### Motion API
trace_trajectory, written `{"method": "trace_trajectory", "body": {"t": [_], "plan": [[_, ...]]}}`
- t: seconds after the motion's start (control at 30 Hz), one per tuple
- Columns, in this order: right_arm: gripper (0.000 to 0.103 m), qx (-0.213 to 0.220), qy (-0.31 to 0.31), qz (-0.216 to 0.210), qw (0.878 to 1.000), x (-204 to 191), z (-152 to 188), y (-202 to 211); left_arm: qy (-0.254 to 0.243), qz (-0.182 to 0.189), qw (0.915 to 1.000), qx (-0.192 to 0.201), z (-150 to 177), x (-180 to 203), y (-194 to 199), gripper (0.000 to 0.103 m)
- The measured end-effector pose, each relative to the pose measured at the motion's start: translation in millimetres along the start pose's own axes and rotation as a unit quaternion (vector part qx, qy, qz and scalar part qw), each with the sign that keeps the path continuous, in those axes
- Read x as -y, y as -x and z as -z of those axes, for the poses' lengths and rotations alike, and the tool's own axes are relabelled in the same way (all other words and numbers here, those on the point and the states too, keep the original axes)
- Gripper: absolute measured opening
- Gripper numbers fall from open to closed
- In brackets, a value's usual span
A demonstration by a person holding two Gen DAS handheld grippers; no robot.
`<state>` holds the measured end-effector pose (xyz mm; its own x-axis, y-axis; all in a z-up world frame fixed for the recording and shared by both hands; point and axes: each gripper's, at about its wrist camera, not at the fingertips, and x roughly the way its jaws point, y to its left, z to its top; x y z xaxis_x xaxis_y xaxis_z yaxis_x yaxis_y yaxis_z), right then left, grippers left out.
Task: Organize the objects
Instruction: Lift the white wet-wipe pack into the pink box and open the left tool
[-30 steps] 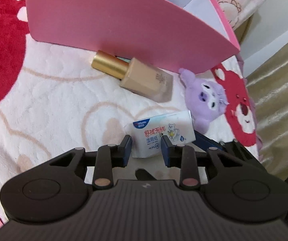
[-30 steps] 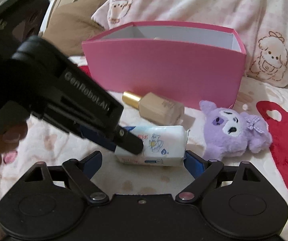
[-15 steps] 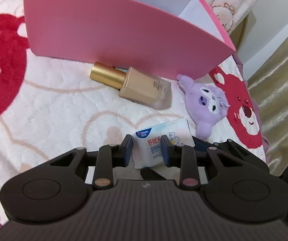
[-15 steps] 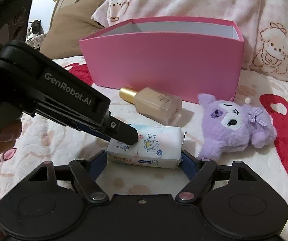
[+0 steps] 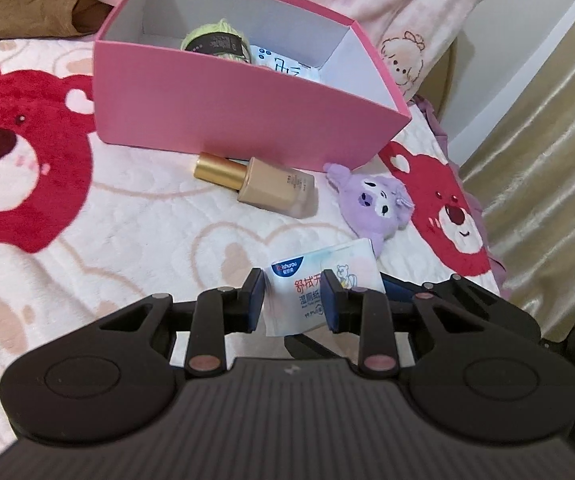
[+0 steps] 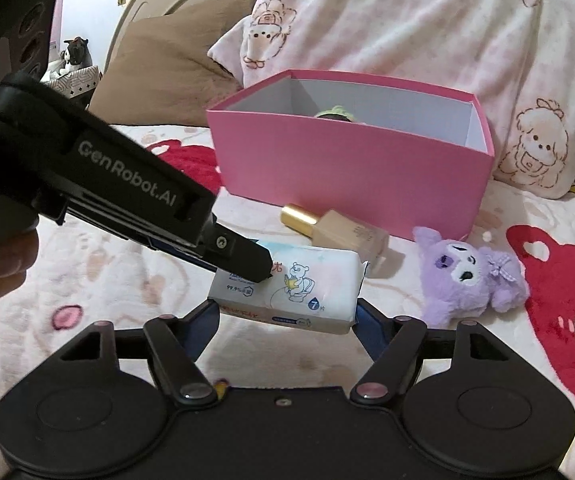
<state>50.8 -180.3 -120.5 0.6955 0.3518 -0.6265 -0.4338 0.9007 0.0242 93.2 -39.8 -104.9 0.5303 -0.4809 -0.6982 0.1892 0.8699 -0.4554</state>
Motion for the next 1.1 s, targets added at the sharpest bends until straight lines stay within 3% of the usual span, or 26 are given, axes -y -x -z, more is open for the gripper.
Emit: {"method": "trace_trajectory", "body": {"t": [0.1, 0.27, 0.47, 0.67, 0.83, 0.93, 1.1], "plan": [[0.076, -0.015, -0.01, -0.011, 1.0, -8.7, -7.2, 5.6, 0.017, -0.008, 0.9995, -0.026, -2.7, -4.8, 7.6, 0.029], [0.076, -0.033, -0.029, -0.018, 0.999, -22.7, -8.6, 15.5, 0.061, 0.01, 0.9971, -0.044, 2.6, -19.3, 24.3, 0.029], [0.075, -0.023, -0.041, -0.009, 0.999, -32.9, -27.8, 34.0, 0.03, 0.003, 0.9985, -0.046, -13.1, -5.5, 48.0, 0.029], [0.075, -0.008, -0.042, 0.0, 0.999, -26.2, -73.5, 55.8, -0.024, 0.002, 0.9987, -0.046, -60.3, 24.3, 75.0, 0.029], [0.075, -0.009, -0.04, 0.015, 0.999, -10.1, -122.7, 64.9, -0.03, -0.001, 0.9983, -0.051, -112.1, 47.2, 83.3, 0.029], [0.072, -0.019, -0.055, 0.008, 0.998, 2.4, -143.0, 63.0, -0.029, -0.012, 0.9964, -0.079, -144.5, 55.7, 78.4, 0.029], [0.068, 0.01, -0.093, -0.003, 0.996, 22.3, -159.2, 58.0, -0.034, -0.019, 0.9976, -0.057, -180.4, 64.5, 71.5, 0.029]]}}
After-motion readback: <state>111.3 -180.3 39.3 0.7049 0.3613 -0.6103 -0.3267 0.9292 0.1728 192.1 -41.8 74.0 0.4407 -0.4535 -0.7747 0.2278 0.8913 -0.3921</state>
